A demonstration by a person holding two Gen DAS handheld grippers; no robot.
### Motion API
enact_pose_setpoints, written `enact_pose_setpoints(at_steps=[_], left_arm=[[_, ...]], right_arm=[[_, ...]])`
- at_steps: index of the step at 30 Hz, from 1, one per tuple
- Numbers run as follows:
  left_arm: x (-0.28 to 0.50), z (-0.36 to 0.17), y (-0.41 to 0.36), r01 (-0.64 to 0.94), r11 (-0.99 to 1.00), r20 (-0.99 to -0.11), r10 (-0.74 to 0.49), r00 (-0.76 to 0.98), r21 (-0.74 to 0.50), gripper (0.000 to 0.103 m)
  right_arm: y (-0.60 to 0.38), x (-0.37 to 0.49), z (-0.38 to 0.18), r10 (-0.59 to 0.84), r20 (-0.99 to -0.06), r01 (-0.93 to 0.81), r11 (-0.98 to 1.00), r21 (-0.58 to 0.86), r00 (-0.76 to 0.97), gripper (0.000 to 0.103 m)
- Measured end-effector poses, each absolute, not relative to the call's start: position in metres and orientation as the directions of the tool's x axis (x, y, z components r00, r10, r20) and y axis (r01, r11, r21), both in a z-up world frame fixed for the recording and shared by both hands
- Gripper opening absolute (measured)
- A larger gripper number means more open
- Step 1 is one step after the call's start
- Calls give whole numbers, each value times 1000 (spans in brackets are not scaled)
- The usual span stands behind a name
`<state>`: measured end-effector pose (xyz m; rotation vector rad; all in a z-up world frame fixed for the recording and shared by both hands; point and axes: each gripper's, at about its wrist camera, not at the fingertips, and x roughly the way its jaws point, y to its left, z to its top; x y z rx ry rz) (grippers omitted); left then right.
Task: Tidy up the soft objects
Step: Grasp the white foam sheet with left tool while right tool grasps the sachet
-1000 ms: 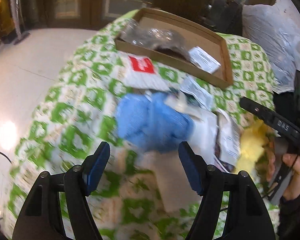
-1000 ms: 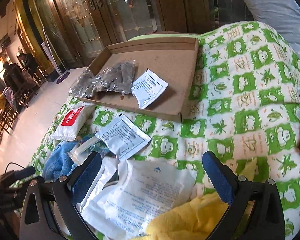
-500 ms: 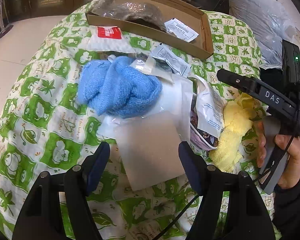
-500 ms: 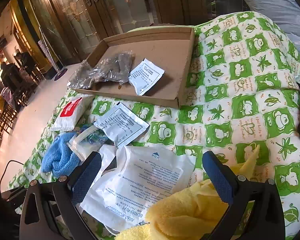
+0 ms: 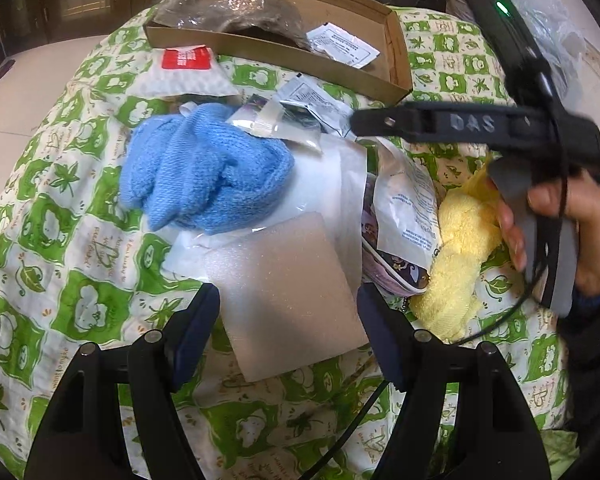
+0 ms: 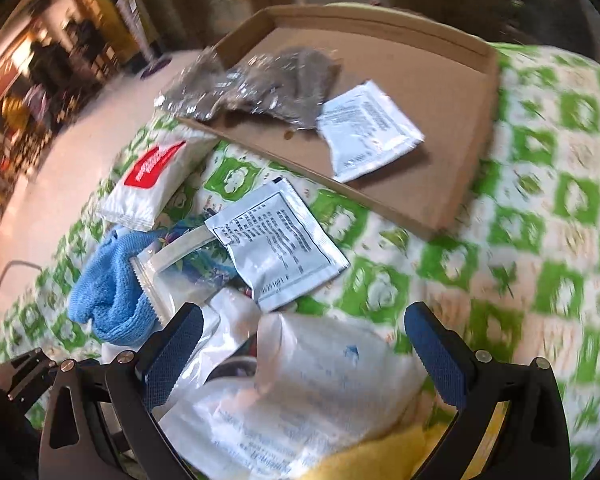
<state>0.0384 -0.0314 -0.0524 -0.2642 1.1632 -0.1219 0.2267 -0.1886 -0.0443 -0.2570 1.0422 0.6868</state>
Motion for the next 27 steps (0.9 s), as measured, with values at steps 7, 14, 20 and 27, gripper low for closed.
enact_pose_setpoints(at_steps=[7, 14, 20, 27], left_arm=[[44, -57, -34, -38, 965, -896, -228, 381, -261, 74], [48, -64, -32, -49, 963, -901, -228, 369, -264, 77], [52, -68, -27, -64, 958, -897, -235, 375, -278, 77], [39, -50, -10, -94, 949, -863, -230, 450, -302, 77]], right_arm=[[-149, 253, -62, 393, -883, -733, 674, 87, 256, 94], [-149, 291, -85, 437, -885, -685, 694, 220, 158, 74], [-157, 280, -82, 452, -869, -691, 695, 200, 202, 56], [-166, 248, -69, 475, -835, -679, 712, 178, 279, 20]])
